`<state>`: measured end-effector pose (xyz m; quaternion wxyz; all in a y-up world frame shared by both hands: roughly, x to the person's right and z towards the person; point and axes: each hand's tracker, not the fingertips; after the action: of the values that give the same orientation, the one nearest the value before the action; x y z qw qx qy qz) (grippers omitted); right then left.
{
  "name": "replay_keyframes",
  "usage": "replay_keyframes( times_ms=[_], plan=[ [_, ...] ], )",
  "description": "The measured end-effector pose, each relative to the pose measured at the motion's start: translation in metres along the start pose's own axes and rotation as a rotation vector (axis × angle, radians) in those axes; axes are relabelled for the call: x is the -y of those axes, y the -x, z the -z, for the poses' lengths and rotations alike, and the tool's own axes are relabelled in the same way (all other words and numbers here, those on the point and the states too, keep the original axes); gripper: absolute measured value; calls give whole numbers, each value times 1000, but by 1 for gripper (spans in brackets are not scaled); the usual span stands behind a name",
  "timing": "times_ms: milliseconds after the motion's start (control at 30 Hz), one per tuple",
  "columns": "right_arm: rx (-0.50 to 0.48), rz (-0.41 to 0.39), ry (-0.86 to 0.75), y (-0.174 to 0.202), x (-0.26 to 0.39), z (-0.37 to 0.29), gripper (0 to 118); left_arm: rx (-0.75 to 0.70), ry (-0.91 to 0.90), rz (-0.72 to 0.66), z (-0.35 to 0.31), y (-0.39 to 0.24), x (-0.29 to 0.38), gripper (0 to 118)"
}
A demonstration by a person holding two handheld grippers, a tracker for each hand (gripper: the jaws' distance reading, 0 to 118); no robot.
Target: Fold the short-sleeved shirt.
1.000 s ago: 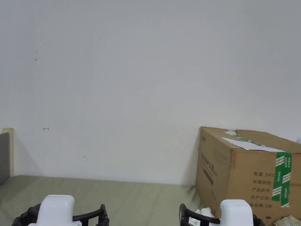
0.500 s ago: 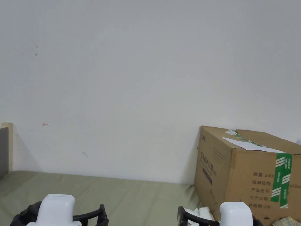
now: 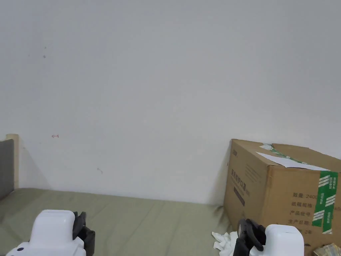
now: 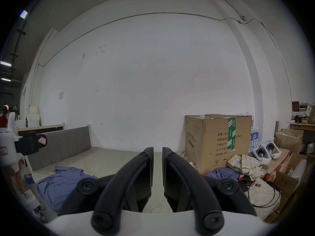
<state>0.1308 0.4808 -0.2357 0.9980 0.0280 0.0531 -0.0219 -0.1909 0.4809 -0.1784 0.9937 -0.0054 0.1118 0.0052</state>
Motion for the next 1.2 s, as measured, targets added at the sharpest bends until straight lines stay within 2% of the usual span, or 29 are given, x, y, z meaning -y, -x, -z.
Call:
replay_keyframes(
  times_ms=[200, 333, 433, 533, 567, 633, 667, 700, 833, 967, 1133, 1200],
  plan=[
    [-155, -31, 6, 80, 12, 17, 14, -164, 20, 25, -18, 78, 6, 15],
    [-316, -1, 30, 152, 28, 29, 14, -275, 69, 38, -35, 131, 19, 15],
    [-421, -28, 66, 204, 42, 38, 14, -330, 113, 39, -39, 157, 32, 15],
    [-509, -19, 85, 240, 51, 42, 14, -364, 170, 61, -33, 172, 47, 18],
    [-525, -15, 90, 248, 53, 44, 14, -365, 186, 65, -29, 175, 51, 36],
    [-539, -21, 86, 261, 58, 49, 14, -369, 223, 83, -17, 180, 59, 102],
    [-539, -27, 80, 264, 60, 52, 14, -365, 261, 87, -8, 182, 63, 114],
    [-542, -34, 74, 267, 62, 56, 14, -340, 320, 85, 3, 185, 68, 116],
    [-539, -49, 70, 262, 68, 69, 14, -286, 331, 98, 57, 186, 91, 117],
    [-509, -48, 68, 239, 76, 81, 14, -208, 499, 107, 146, 184, 132, 118],
    [-402, -140, 93, 197, 94, 93, 14, -131, 644, 20, 264, 179, 203, 118],
    [-363, -181, 125, 184, 102, 97, 14, -144, 713, 40, 304, 175, 234, 118]
  ],
)
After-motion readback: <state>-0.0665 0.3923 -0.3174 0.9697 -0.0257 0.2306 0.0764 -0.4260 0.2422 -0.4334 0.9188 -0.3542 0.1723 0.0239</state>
